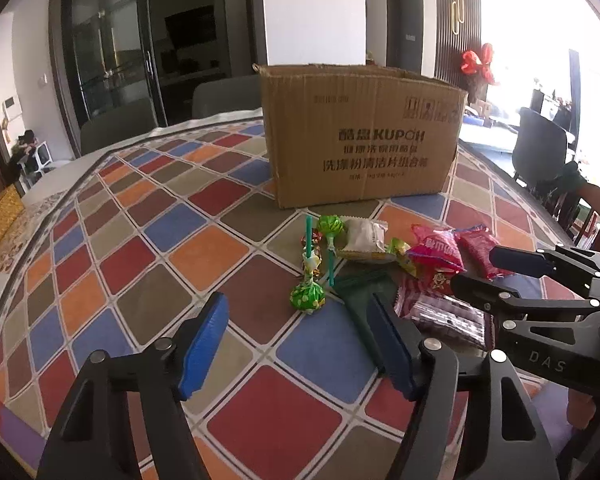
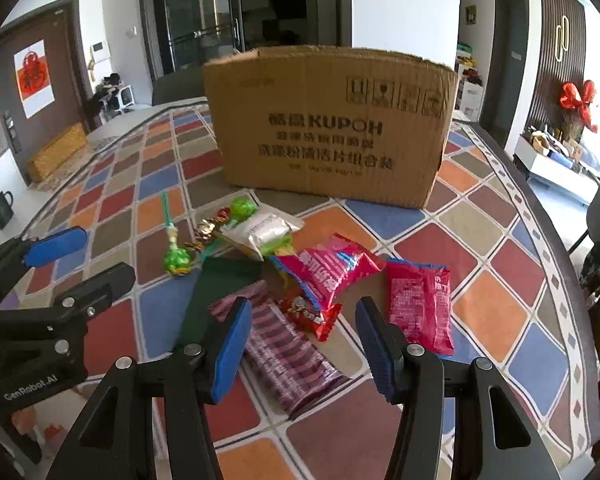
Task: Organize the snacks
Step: 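Move both tools back from the box toward the snack pile, then grasp the green lollipop with the left tool while the right tool grasps a red candy bag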
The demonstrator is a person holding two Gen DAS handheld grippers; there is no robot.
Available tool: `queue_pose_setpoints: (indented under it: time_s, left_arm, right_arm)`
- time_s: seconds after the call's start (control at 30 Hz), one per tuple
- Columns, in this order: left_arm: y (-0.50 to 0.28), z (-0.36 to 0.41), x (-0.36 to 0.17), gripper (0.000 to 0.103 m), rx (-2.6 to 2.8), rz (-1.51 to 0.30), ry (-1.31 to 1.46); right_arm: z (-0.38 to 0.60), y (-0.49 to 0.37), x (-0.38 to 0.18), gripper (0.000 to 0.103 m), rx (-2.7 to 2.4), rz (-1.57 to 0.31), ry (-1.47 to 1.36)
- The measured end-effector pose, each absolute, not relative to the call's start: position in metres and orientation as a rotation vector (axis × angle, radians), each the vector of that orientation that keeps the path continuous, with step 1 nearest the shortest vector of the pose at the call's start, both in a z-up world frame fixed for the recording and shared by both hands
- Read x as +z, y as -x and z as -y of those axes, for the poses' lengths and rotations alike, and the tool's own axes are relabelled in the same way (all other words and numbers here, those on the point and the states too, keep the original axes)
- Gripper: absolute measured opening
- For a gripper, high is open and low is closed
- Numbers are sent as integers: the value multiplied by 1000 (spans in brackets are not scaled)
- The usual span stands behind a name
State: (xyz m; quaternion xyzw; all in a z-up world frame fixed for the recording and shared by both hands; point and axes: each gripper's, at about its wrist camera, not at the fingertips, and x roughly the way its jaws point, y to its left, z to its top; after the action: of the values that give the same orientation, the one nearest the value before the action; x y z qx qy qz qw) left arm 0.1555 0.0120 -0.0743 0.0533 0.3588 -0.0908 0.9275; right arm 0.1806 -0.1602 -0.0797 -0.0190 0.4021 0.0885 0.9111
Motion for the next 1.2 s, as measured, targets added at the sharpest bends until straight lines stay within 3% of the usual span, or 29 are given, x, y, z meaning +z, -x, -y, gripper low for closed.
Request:
queue_pose_setpoints:
  time_s: [0.27,0.6,1.0,1.2]
  left_arm:
    - [-177,-9,-87,63,-196,-764,-100]
    - [-196,-6,-105,48,-210,-822,-79]
    - [-210,-3,-117,28,-223,-882,-53]
    - [-209,-4,-117,27,-225,-888,-44]
  right_arm:
    - [165,-195,-95,54,181,-861,5]
    - [171,-207,-108,36,178,-910,-56]
    - [170,-213,-113,29,197,-929,-70]
    - [163,-209,-113,19,214,-919,-39]
